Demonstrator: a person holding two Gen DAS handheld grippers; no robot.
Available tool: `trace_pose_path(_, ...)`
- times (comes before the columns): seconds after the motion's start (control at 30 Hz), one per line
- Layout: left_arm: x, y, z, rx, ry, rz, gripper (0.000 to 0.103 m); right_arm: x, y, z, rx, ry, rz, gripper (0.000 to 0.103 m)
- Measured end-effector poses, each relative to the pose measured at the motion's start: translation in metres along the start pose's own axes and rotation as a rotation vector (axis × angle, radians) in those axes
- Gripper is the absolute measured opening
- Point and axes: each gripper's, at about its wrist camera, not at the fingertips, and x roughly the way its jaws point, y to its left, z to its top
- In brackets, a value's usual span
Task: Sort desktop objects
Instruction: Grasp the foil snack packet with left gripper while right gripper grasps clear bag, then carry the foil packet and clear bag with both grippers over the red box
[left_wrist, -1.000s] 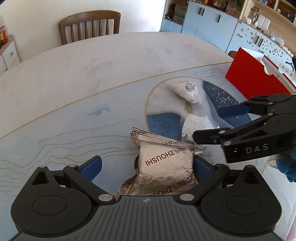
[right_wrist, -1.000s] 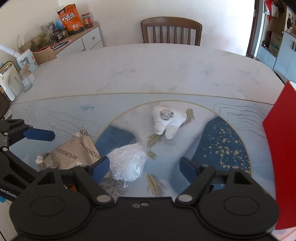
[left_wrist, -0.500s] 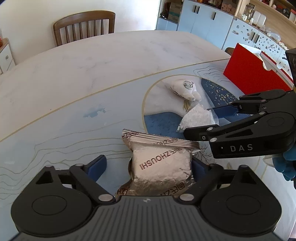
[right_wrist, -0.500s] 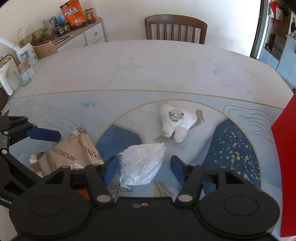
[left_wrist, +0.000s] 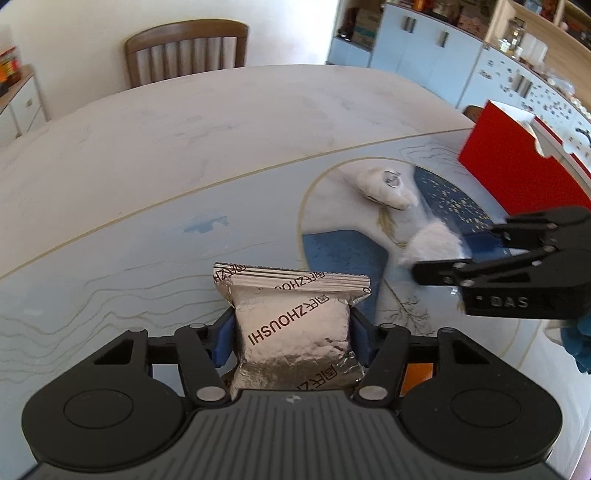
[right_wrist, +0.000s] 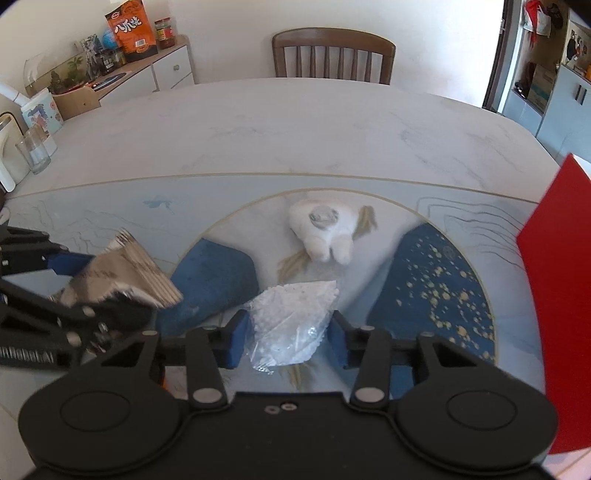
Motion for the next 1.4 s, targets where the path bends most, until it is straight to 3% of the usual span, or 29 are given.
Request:
trace_pose_path(0.3, -0.025, 0.001, -0.006, -0.053, -0.022, 0.035, 0.057, -0.020, -0.012, -0.015, -0.001, -0.018, 0.002, 0.043)
trace_pose_path(0.77, -0.073, -0.025, -0.015, -0.145, -0.064, 0.047, 0.056, -0.081, -0.041, -0.033, 0.018, -0.079, 0.075, 0.039)
trace_pose_path(1.03, -0.096, -0.051, -0.007, -0.184, -0.104, 0.029, 0.056, -0.122, -0.069, -0.030, 0.037, -0.129, 0.119, 0.039)
trace_pose_path(1.4, -0.111, -0.110, 0.019, -0.147, -0.147, -0.016, 0.056, -0.165, -0.115, -0.023, 0.039, -0.195, 0.139, 0.039)
